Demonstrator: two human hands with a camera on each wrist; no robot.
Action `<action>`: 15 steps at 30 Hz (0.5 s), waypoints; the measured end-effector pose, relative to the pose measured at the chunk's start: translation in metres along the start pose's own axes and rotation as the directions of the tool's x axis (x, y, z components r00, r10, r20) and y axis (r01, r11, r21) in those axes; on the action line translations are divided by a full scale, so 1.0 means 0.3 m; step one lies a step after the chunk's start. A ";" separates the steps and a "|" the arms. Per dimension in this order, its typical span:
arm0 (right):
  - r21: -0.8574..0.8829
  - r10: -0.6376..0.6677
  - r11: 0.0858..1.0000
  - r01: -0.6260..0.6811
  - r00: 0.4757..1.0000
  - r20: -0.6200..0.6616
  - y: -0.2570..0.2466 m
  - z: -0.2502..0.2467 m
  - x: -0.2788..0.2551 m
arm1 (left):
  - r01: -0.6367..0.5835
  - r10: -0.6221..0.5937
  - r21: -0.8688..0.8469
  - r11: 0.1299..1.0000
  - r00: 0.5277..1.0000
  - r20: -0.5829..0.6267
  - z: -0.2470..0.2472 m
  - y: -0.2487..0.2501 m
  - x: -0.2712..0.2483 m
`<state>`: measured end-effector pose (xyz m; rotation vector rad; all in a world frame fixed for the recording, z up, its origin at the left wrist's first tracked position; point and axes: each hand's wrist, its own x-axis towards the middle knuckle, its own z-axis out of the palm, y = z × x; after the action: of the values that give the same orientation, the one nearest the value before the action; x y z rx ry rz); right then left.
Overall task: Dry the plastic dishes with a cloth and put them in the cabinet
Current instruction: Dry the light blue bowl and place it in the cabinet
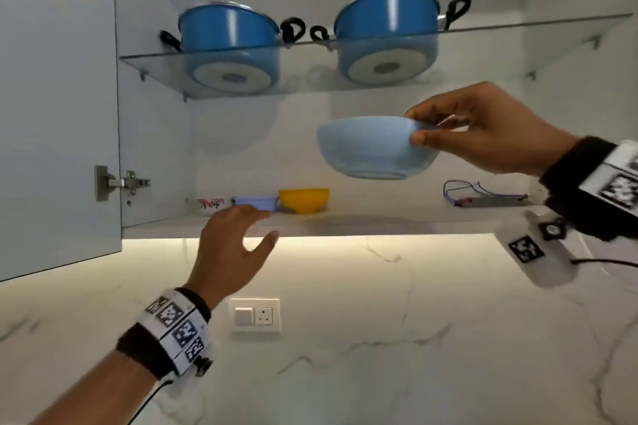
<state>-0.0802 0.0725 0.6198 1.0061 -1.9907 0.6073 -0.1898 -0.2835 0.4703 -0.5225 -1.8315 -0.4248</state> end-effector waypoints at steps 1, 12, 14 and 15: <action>-0.061 0.029 0.998 -0.027 0.999 0.019 0.042 0.012 0.039 | -0.004 0.004 0.002 1.000 1.000 0.013 0.024 0.003 0.019; -0.556 0.350 0.815 -0.164 0.904 0.245 0.404 0.181 0.279 | 0.126 -0.135 0.052 0.991 0.962 0.236 0.239 -0.011 0.042; -0.586 0.395 0.791 -0.178 0.879 0.267 0.436 0.211 0.314 | 0.134 -0.134 0.013 0.991 0.969 0.209 0.253 -0.024 0.042; -0.599 0.413 0.780 -0.183 0.869 0.273 0.449 0.224 0.332 | 0.134 -0.130 -0.006 0.991 0.972 0.195 0.255 -0.031 0.045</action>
<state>-0.2563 0.0585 0.6569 0.4559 -2.5081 -0.0553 -0.2591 -0.2489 0.4593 -0.4696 -2.0602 -0.4954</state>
